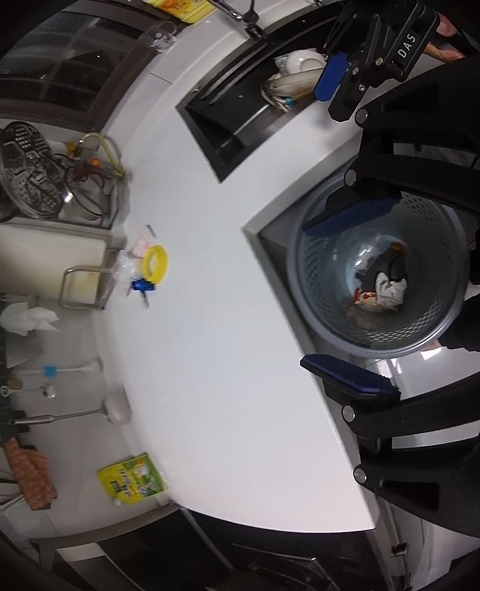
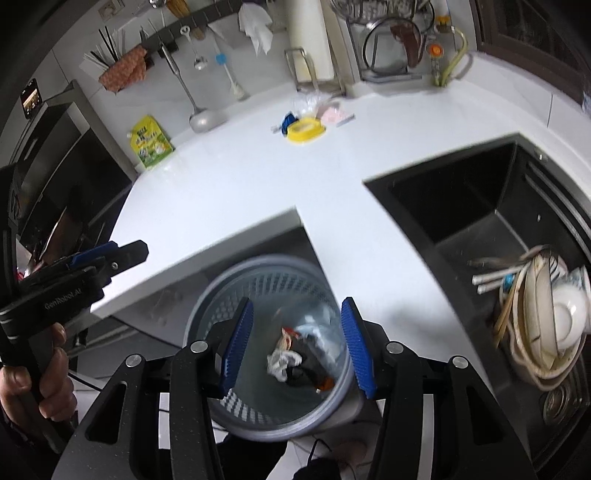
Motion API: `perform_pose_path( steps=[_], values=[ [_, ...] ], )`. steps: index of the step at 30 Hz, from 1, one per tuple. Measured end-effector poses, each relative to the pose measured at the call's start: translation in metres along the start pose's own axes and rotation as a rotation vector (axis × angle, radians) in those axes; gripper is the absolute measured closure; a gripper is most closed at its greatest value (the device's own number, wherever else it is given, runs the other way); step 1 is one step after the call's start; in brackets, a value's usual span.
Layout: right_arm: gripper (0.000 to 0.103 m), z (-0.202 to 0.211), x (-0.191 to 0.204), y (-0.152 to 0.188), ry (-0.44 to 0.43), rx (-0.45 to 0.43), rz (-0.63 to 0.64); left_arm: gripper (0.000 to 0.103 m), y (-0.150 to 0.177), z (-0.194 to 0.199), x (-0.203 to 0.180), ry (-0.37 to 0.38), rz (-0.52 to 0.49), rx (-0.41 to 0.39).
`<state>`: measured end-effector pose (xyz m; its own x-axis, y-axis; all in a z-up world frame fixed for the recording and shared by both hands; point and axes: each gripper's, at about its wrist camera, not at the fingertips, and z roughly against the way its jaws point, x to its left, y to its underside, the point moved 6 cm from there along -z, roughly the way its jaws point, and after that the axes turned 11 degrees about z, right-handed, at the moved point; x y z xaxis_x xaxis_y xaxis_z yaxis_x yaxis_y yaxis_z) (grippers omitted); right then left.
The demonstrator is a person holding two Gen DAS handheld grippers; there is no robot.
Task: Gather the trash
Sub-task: 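Move both tools back toward the yellow lid and blue cloth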
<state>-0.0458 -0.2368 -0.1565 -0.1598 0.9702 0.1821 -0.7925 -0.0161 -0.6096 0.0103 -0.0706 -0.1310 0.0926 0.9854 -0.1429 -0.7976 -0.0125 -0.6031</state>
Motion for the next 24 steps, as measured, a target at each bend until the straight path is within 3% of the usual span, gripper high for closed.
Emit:
perform_pose_path(
  steps=[8,15,20,24],
  values=[
    [0.051,0.005,-0.002,-0.067,0.045,-0.109,0.04,0.031,-0.081,0.015,-0.003,0.025,-0.009,-0.146],
    [0.049,0.005,-0.008,-0.164,0.078,-0.244,0.089,0.03,-0.168,0.009,-0.008,0.056,-0.008,-0.243],
    [0.043,-0.009,-0.015,-0.227,0.102,-0.321,0.12,0.026,-0.221,-0.012,-0.011,0.069,-0.022,-0.298],
    [0.043,-0.051,-0.024,-0.248,0.106,-0.298,0.128,0.025,-0.24,-0.049,-0.007,0.056,-0.037,-0.29]
  ],
)
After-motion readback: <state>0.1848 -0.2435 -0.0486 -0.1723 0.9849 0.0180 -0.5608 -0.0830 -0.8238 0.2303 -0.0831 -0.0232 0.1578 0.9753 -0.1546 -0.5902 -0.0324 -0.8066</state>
